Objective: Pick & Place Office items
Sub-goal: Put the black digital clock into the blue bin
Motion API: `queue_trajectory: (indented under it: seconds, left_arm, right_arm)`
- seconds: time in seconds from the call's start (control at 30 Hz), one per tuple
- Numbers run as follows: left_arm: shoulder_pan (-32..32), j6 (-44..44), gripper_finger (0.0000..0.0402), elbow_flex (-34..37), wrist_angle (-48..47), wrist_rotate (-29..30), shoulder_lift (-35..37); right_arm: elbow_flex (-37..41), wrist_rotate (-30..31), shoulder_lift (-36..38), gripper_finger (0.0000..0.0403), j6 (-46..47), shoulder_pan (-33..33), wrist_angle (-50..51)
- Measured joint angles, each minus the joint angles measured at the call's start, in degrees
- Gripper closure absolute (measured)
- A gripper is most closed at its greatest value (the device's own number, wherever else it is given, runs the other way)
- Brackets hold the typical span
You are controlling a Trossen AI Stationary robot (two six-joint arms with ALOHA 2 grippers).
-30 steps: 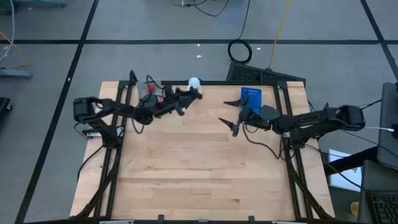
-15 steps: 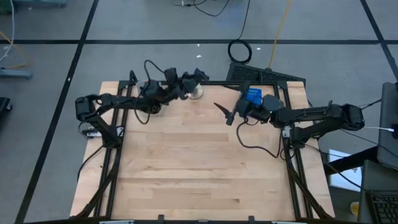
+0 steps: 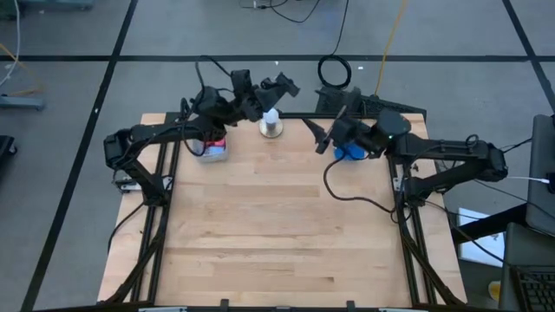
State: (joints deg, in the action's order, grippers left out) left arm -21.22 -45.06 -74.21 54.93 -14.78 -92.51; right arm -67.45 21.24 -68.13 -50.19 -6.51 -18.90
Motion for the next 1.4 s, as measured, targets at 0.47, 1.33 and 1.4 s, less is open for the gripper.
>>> queue_trajectory:
  seconds: [0.47,1.33,1.4]
  left_arm:
    - [1.16,0.37,0.0246,-0.31,-1.2,1.17,-0.11]
    - [4.12,1.51,0.0246,-0.31,-0.28,3.61,-0.52]
    - [4.12,1.51,0.0246,-0.27,-0.21,3.49,-0.52]
  right_arm:
    - [-7.11,3.23,-5.9,0.0049,-7.99,2.67,-0.39]
    - [-8.36,4.03,-10.46,0.0152,-11.19,2.87,-11.8]
    - [-8.36,4.04,-11.25,0.0161,-11.2,2.89,-13.57]
